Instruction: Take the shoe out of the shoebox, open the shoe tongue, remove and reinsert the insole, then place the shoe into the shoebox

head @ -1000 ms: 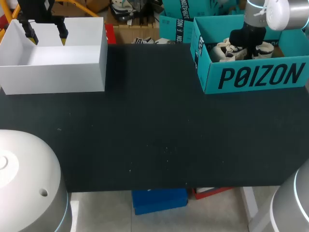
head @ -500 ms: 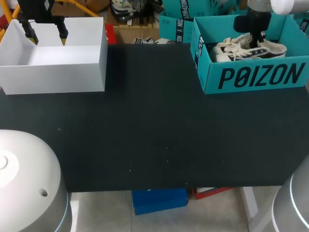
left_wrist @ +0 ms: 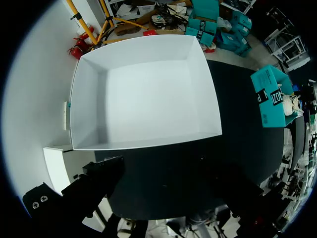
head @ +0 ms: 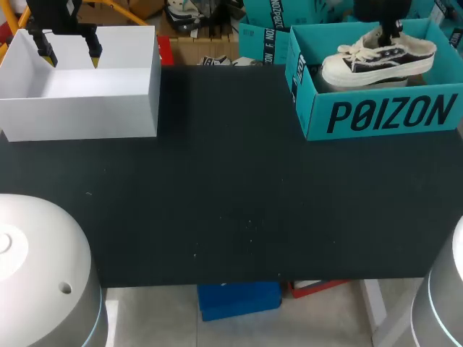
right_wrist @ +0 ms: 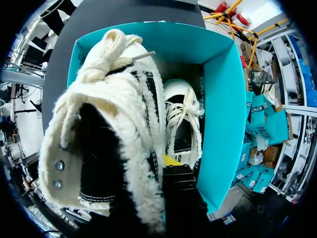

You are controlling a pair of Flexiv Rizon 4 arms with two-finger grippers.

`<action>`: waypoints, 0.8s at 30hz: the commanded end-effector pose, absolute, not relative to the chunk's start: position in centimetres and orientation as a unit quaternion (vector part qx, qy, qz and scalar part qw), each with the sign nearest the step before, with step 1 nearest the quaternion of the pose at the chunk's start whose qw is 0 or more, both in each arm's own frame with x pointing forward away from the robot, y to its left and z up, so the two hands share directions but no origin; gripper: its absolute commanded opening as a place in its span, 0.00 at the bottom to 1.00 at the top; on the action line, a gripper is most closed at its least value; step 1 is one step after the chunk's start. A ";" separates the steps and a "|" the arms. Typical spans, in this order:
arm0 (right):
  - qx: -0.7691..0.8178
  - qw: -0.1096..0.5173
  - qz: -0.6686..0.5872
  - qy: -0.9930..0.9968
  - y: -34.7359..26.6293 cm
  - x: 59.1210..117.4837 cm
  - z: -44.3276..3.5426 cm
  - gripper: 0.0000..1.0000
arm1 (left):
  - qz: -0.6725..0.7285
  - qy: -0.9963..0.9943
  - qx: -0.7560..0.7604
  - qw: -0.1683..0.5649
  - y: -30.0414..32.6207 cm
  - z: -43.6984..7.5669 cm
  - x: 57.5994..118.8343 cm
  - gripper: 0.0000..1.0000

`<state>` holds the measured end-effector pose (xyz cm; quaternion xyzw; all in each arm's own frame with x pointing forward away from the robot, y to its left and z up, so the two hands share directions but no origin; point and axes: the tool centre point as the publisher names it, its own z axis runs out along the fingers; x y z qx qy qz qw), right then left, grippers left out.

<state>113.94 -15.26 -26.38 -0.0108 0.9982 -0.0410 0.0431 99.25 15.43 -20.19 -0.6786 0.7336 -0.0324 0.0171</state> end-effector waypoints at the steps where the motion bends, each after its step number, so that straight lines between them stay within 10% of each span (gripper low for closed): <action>1: -0.007 0.065 -0.045 0.997 -13.8 111.6 -21.9 0.00 | -0.032 0.733 -0.679 0.017 15.4 -20.2 99.2 1.00; 24: 0.023 0.125 -0.086 0.988 -3.2 102.3 -17.4 0.00 | -0.032 0.733 -0.679 0.017 15.4 -20.2 99.2 1.00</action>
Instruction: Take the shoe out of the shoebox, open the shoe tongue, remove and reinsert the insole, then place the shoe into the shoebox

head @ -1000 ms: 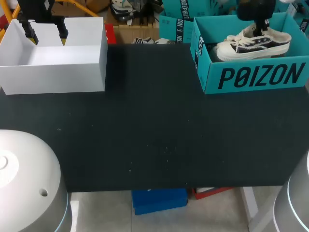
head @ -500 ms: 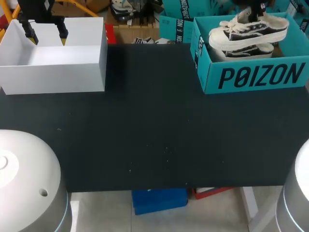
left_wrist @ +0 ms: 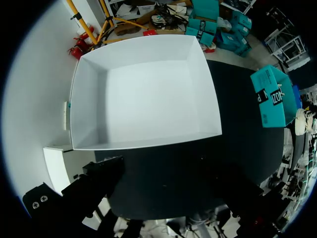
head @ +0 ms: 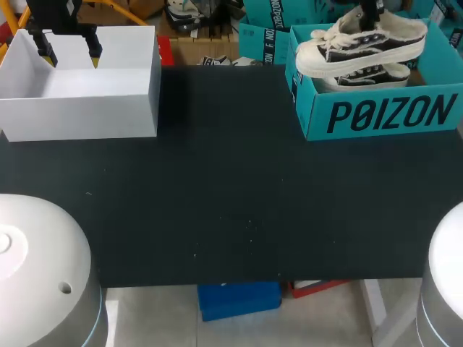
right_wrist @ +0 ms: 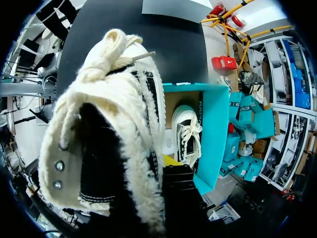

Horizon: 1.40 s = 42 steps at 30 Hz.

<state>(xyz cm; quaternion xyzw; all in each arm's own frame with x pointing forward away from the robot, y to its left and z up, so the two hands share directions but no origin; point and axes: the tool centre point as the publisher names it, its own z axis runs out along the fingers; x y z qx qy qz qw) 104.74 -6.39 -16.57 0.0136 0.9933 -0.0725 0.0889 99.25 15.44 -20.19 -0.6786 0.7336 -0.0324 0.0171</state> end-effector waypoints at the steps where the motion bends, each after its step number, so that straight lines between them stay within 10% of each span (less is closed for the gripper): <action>1: 0.024 0.124 -0.085 0.988 -2.1 101.9 -17.9 0.00 | -0.032 0.733 -0.679 0.017 15.4 -20.2 99.2 1.00; 42: 0.026 0.090 -0.027 0.995 20.9 91.9 -38.1 0.00 | -0.032 0.733 -0.679 0.017 15.4 -20.2 99.2 1.00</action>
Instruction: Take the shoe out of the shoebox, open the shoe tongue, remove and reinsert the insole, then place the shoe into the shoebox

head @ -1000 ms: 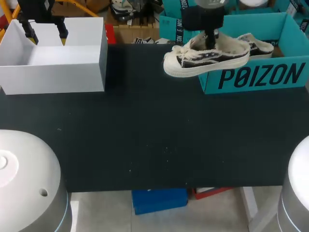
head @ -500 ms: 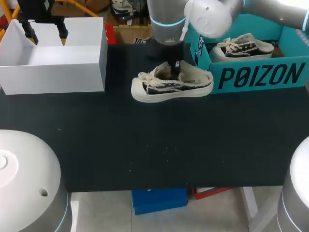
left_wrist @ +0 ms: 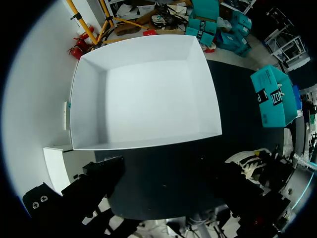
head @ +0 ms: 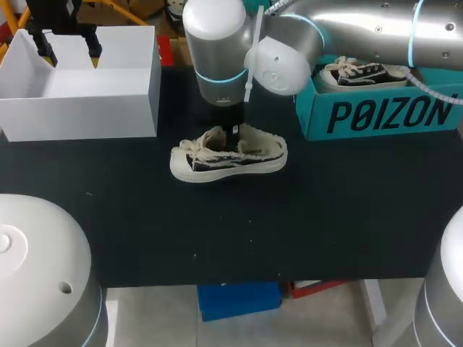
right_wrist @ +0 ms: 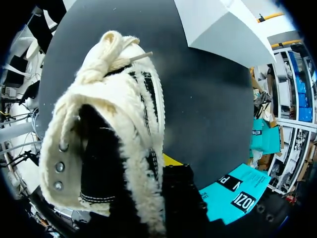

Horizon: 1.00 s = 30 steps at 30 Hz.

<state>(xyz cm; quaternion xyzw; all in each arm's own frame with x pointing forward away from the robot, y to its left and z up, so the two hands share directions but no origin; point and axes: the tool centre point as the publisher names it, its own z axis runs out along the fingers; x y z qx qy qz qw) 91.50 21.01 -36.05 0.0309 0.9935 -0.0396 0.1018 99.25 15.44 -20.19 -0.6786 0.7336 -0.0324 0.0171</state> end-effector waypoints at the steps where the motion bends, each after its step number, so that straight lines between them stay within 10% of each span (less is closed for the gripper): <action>1: 0.024 0.085 -0.023 0.996 20.8 91.8 -38.4 0.00 | -0.032 0.733 -0.679 0.017 15.4 -20.2 99.2 1.00; 27: 0.010 0.047 0.020 0.999 20.8 91.7 -41.3 0.00 | -0.032 0.733 -0.679 0.017 15.4 -20.2 99.2 1.00; 28: 0.009 0.045 0.021 0.999 20.8 91.7 -41.3 0.07 | -0.032 0.733 -0.679 0.017 15.4 -20.2 99.2 1.00; 29: 0.009 0.043 0.021 0.999 20.8 91.7 -41.3 1.00 | -0.032 0.733 -0.679 0.017 15.4 -20.2 99.2 1.00; 30: 0.008 0.042 0.023 0.999 20.9 91.7 -41.3 1.00 | -0.032 0.733 -0.679 0.017 15.4 -20.2 99.2 1.00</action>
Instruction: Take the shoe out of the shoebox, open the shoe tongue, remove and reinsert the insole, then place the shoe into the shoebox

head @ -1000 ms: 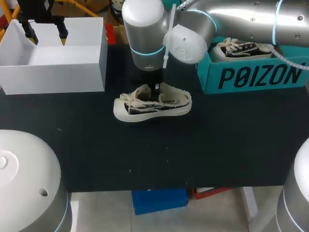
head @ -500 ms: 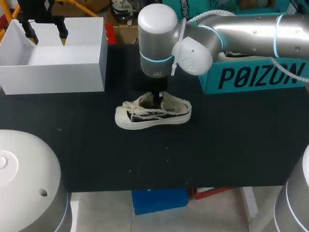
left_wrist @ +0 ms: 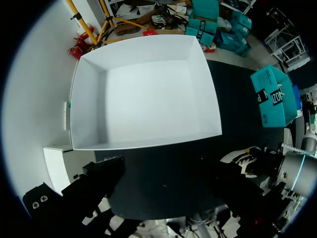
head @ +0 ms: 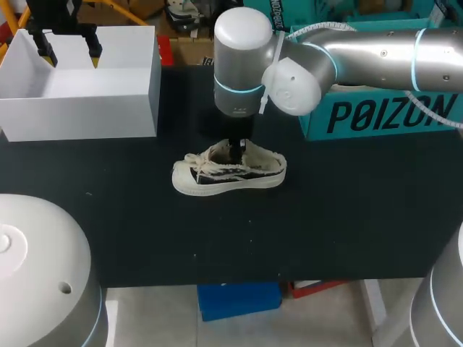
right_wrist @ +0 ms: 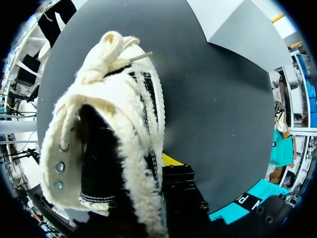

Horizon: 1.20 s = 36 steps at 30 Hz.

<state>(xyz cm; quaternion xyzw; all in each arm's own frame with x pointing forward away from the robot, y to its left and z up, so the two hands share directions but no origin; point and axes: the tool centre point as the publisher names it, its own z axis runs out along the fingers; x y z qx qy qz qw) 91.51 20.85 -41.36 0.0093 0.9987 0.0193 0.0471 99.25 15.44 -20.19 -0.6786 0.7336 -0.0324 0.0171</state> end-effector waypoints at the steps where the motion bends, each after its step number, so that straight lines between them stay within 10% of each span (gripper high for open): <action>1: 0.008 0.042 0.022 0.999 20.9 91.7 -41.3 1.00 | -0.032 0.733 -0.679 0.017 15.4 -20.2 99.2 1.00; 36: -0.044 0.075 0.281 0.956 14.9 89.4 -29.1 1.00 | -0.032 0.733 -0.679 0.017 15.4 -20.2 99.2 1.00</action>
